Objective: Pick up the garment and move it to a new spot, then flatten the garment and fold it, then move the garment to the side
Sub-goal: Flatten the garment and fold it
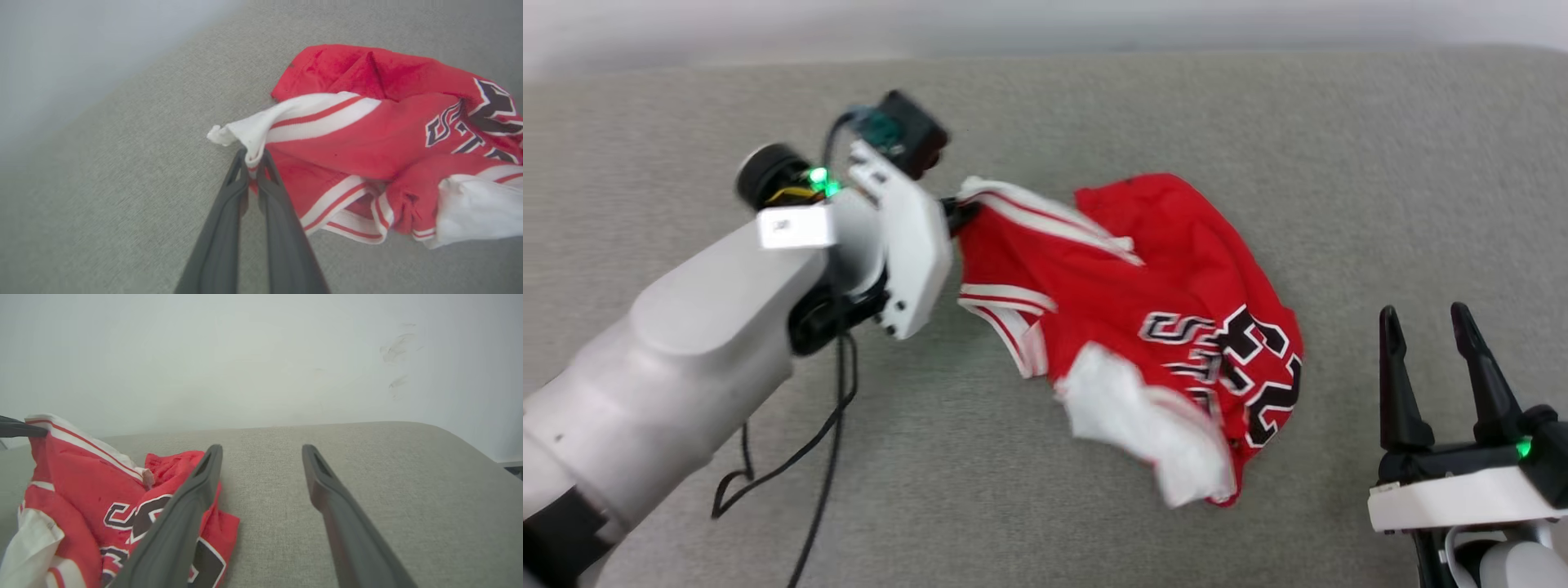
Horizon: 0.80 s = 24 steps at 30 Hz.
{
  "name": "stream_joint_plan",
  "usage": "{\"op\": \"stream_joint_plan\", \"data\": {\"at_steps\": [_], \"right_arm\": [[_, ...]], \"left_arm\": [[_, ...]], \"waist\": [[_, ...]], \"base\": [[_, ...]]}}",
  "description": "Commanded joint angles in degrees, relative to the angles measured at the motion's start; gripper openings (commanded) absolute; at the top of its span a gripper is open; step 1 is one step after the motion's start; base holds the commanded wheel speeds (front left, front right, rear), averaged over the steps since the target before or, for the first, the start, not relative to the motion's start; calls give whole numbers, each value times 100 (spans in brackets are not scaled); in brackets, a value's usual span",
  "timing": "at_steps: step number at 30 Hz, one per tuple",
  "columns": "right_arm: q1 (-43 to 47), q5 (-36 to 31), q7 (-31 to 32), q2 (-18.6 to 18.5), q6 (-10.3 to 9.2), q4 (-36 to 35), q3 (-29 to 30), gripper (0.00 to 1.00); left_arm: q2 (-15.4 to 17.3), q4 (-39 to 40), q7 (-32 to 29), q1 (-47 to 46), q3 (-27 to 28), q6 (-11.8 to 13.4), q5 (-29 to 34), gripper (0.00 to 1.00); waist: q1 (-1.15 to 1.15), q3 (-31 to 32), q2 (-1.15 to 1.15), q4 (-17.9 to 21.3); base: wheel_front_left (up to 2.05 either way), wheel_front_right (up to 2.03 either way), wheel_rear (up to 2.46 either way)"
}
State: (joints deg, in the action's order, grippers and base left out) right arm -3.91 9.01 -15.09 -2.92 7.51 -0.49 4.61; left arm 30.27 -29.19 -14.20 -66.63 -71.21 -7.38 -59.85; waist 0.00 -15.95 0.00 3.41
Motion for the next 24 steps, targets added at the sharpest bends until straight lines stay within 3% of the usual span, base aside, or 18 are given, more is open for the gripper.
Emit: {"op": "stream_joint_plan", "data": {"at_steps": [1,7,16,24], "right_arm": [[76,9,-11,7,-4,6,4,100],[284,0,-11,7,-4,38,52,100],[441,30,-11,7,-4,65,65,100],[506,51,-11,8,-4,92,77,100]], "left_arm": [[96,47,102,161,49,38,-27,0],[776,602,532,943,211,450,-280,0],[1817,1833,1109,2500,385,1375,-922,0],[2163,2360,1549,3771,368,1900,-1592,0]], "waist": [[0,266,0,-268],[0,558,0,-548],[0,750,0,-773],[0,811,0,-842]], "base": [[0,0,0],[0,0,0],[0,0,0],[0,0,0]]}}
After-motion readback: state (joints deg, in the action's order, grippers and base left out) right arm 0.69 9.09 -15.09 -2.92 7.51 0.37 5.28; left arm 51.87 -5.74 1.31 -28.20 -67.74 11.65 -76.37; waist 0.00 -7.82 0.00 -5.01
